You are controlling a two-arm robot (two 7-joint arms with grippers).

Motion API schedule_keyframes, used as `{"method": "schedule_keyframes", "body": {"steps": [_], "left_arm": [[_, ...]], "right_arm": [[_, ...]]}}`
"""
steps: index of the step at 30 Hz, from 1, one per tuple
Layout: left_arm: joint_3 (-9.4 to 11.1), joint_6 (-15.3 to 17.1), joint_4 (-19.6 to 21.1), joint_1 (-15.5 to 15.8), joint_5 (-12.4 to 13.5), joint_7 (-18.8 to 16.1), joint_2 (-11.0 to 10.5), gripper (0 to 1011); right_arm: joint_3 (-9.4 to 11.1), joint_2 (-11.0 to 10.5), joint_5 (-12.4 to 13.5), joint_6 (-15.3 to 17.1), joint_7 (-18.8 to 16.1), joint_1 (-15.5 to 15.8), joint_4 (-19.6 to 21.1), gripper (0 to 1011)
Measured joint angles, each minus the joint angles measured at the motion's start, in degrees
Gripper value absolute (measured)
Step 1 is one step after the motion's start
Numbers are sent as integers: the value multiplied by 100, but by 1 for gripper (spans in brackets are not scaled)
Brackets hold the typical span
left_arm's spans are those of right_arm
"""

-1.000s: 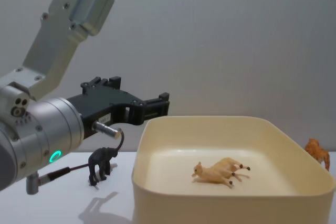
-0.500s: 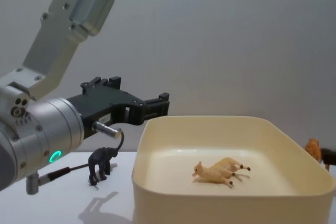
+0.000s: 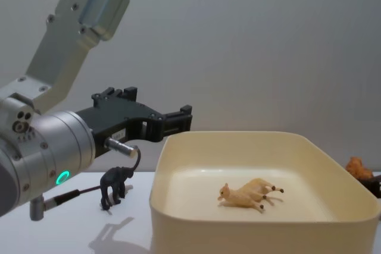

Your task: Pick up the toy alternately with two hands and place it into the central storage box.

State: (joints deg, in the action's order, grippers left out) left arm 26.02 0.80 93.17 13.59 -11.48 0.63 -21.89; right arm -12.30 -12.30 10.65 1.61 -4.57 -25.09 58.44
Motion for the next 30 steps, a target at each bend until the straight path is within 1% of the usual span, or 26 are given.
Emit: {"method": "schedule_keyframes", "body": {"steps": [6, 8, 9, 11, 12, 15, 18, 21, 22, 23, 27, 30], "left_arm": [[0, 0, 0, 0, 0, 0, 0, 1001], [0, 0, 0, 0, 0, 0, 0, 1001], [0, 0, 0, 0, 0, 0, 0, 1001], [0, 0, 0, 0, 0, 0, 0, 1001], [0, 0, 0, 0, 0, 0, 0, 1001], [0, 0, 0, 0, 0, 0, 0, 1001], [0, 0, 0, 0, 0, 0, 0, 1001], [0, 0, 0, 0, 0, 0, 0, 1001], [0, 0, 0, 0, 0, 0, 0, 1001], [0, 0, 0, 0, 0, 0, 0, 1001], [0, 0, 0, 0, 0, 0, 0, 1001], [0, 0, 0, 0, 0, 0, 0, 1001]], "right_arm": [[-48, 79, -48, -87, 3, -142, -252, 860], [-55, 93, -57, -103, 4, -169, -297, 791], [-59, 99, -60, -108, 4, -179, -314, 779], [-70, 116, -73, -127, 6, -211, -372, 701], [-73, 121, -76, -133, 6, -220, -390, 681], [-86, 142, -87, -153, 9, -259, -457, 558], [-92, 151, -96, -164, 10, -279, -490, 500], [-98, 163, -103, -178, 10, -301, -527, 384], [-98, 163, -103, -178, 10, -301, -527, 384], [-99, 166, -105, -181, 10, -305, -536, 321], [-93, 159, -102, -181, 9, -288, -489, 303], [-71, 133, -67, -169, 9, -217, -349, 302]]}}
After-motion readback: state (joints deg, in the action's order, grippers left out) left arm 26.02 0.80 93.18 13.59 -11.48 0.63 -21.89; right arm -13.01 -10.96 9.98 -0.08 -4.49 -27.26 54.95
